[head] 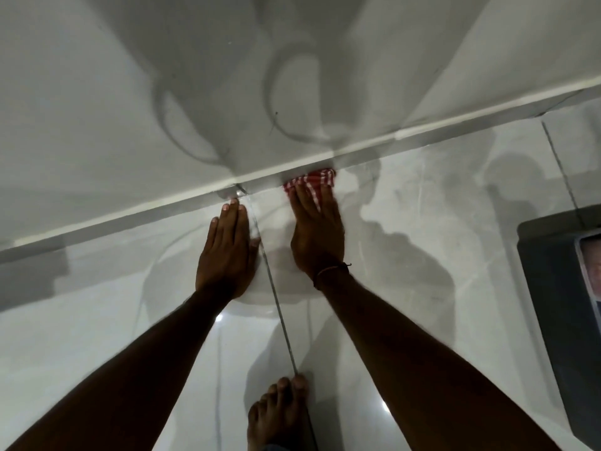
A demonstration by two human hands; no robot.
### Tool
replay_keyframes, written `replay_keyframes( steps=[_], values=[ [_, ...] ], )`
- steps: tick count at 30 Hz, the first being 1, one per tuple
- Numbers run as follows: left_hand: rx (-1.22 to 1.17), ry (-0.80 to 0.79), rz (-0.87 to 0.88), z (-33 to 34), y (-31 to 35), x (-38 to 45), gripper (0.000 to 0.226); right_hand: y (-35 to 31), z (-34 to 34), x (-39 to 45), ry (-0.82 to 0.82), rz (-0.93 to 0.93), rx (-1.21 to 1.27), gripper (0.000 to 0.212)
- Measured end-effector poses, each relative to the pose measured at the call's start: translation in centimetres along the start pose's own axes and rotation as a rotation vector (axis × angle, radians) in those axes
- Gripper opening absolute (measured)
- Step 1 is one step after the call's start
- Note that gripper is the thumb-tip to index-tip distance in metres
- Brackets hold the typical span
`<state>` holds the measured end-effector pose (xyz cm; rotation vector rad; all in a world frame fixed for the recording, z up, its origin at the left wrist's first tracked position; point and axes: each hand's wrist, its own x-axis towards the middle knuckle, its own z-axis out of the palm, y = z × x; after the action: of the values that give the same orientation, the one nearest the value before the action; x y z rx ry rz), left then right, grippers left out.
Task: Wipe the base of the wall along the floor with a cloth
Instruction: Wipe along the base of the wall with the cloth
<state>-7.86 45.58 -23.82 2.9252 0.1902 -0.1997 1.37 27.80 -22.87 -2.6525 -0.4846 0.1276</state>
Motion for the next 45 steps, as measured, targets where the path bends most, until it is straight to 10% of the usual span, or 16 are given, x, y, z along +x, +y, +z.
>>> replay_keyframes(
  steps=[11, 28, 38, 45],
  values=[
    [0.017, 0.037, -0.004, 0.4, 0.6, 0.0, 0.067, 1.0, 0.0, -0.2, -0.071, -0.152, -0.022, 0.071],
    [-0.010, 0.102, -0.078, 0.6, 1.6, 0.4, 0.069, 32.2, -15.5, 9.4, 0.023, 0.286, -0.293, 0.067],
    [-0.007, 0.040, -0.111, 0.3, 1.5, 0.3, 0.070, 17.1, -7.1, 5.4, 0.227, 0.273, -0.025, 0.059],
    [-0.024, 0.038, -0.079, 0.3, 1.0, 0.2, 0.068, -3.6, -0.1, 0.1, -0.112, 0.139, 0.169, 0.081]
  ],
)
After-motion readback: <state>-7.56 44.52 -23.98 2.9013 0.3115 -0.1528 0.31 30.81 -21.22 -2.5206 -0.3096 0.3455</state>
